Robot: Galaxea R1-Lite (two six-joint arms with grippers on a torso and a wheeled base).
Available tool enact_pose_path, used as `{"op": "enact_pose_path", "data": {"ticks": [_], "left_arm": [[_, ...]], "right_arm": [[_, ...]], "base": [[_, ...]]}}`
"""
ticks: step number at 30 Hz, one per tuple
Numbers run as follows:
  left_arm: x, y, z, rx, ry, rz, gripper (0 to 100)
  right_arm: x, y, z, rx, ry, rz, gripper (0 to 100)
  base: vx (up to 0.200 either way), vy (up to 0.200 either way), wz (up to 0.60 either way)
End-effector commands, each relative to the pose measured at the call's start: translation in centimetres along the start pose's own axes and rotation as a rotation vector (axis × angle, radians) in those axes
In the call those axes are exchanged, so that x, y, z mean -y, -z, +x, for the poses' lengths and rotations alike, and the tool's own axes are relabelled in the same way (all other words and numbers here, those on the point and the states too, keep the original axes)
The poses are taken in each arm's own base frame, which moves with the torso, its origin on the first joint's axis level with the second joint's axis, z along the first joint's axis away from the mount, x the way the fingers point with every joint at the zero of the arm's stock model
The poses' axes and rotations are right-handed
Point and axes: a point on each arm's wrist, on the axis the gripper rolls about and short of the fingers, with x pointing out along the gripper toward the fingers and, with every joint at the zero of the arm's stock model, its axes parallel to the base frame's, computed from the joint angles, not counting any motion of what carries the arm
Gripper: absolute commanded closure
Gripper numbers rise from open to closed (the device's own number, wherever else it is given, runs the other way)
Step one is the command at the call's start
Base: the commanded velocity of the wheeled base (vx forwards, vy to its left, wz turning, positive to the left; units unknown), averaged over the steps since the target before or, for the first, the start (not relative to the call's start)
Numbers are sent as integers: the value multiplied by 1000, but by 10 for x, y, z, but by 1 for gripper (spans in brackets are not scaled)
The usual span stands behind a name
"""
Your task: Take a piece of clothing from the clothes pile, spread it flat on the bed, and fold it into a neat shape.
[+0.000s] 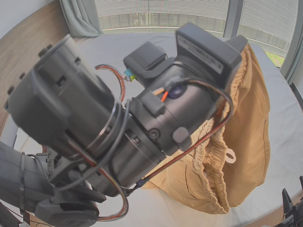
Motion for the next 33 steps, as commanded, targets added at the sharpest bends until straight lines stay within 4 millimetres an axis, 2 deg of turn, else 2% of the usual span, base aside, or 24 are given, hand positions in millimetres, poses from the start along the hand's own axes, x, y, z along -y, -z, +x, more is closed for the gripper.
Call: {"op": "enact_pose_path", "data": {"ticks": [1,5,8,9,18,26,33], "left_arm": [[-21,-19,-17,32,-96,35,100],[-56,-34,-37,54,-224,76,100],[-62,-36,-43,54,-251,83,100],[-69,-39,-50,58,-280,103,100],[-103,-48,-69,98,-356,145,100],[-129,-58,-89,143,-396,217,100],[-134,-71,-98,175,-435,252,100]], "right_arm": [[0,5,0,2,1,0,0],[0,5,0,0,-2,1,0],[0,5,0,0,-2,1,0],[0,5,0,0,0,0,0],[0,5,0,-1,-2,1,0],[0,5,0,0,-2,1,0],[0,5,0,0,-2,1,0]], "base": [[0,0,0],[0,0,0],[0,0,0],[0,0,0],[0,0,0],[0,0,0],[0,0,0]]}}
